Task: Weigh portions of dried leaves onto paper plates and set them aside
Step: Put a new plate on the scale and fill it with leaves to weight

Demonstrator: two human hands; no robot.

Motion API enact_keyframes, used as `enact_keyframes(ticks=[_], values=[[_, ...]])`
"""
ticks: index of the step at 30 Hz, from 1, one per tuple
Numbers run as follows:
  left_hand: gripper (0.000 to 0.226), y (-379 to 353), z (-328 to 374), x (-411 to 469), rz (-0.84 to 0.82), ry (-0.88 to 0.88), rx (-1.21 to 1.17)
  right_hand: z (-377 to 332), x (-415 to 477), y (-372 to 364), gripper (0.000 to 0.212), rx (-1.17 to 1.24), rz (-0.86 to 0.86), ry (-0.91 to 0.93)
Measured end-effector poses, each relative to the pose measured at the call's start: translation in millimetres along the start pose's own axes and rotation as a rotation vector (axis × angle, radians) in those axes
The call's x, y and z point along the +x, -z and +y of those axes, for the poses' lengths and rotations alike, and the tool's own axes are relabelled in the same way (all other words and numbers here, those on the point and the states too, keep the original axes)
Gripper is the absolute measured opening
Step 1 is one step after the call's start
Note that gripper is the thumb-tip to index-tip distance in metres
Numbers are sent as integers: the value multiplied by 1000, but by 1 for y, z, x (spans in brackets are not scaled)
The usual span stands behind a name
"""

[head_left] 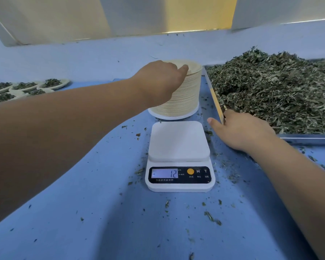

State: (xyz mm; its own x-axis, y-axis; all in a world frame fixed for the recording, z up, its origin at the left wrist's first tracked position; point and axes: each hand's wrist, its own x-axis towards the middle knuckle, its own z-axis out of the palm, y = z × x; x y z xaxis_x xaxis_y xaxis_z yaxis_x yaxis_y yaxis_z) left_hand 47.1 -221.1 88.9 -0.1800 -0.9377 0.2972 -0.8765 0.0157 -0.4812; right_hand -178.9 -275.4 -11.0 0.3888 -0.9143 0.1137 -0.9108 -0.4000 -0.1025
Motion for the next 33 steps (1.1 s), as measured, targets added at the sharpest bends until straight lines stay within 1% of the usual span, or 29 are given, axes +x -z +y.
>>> enact_keyframes(ticks=[2,5,8,12,19,21,23,25,27,29,31,33], values=[[71,1,0,1,22,-14,-6,0,0,-1,64,-3,11,12],[54,3,0,2,49,-22,22,1,1,-1,63,-8,28,33],[50,6,1,3,95,-4,33,2,1,-2,63,-5,49,40],[32,11,0,2,136,108,-11,2,1,-3,63,-12,63,49],[16,9,-4,-4,163,306,-140,1,1,-4,62,-17,57,49],[14,8,-6,-7,198,407,-223,1,1,-4,61,-18,58,44],[19,2,-7,-12,284,514,-381,1,1,-3,61,-22,59,35],[25,-4,-6,-23,426,607,-560,2,2,-5,60,-22,62,35],[27,-12,1,-37,573,683,-665,3,2,-6,61,-12,58,39],[27,-18,12,-51,646,712,-785,2,3,-5,62,3,50,41],[28,-22,23,-63,668,688,-940,2,3,-3,64,7,43,35],[30,-26,30,-74,693,664,-1038,3,3,-3,64,19,38,32]])
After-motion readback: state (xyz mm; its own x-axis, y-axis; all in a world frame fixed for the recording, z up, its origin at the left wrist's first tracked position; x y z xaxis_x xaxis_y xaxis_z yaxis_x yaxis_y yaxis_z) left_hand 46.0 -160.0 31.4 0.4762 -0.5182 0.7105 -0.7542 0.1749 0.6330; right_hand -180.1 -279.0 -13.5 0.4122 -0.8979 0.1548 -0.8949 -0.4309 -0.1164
